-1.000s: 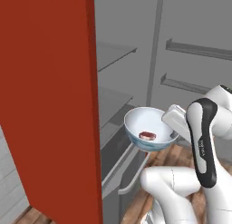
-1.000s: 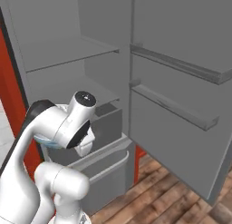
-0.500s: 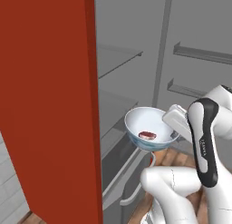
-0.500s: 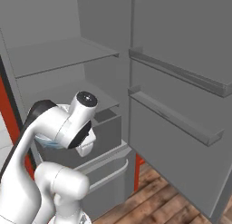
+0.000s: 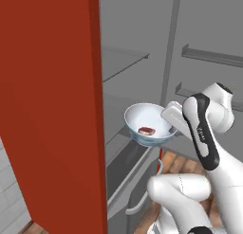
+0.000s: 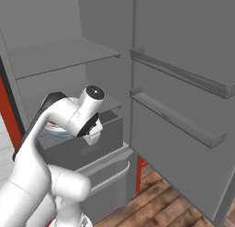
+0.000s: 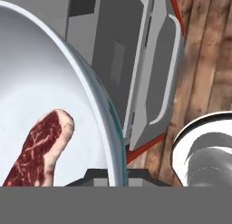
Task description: Place one of the steaks on the plate and the other in the bowl. Then place the bowl in the fridge.
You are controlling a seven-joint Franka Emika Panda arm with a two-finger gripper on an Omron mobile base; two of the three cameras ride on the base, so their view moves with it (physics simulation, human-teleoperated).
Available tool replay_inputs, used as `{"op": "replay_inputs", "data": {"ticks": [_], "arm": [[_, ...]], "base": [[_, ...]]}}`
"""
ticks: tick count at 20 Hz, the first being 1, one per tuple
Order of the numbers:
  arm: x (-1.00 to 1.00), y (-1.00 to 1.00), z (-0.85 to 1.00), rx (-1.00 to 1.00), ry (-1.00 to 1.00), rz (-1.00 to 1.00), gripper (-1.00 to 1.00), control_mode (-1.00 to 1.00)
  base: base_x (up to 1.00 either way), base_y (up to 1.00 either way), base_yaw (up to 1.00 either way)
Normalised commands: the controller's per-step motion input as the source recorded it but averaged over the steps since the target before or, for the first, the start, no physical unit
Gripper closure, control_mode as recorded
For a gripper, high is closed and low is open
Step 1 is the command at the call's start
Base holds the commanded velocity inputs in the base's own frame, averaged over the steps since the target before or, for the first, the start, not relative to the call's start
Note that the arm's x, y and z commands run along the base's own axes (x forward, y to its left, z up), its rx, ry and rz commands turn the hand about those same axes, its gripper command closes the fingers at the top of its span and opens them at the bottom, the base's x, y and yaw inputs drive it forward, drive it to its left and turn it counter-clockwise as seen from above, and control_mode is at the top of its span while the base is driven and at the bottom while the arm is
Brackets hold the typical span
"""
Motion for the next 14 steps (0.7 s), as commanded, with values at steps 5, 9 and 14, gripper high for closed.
{"op": "replay_inputs", "data": {"ticks": [5,9,14], "arm": [[0.84,0.55,-0.06,0.00,-0.04,-0.10,1.00,-1.00],[0.90,0.33,-0.15,0.00,0.00,-0.12,1.00,-1.00],[0.77,0.23,-0.24,-0.02,0.00,-0.11,1.00,-1.00]], "base": [[0.00,0.00,0.00],[0.00,0.00,0.00],[0.00,0.00,0.00]]}}
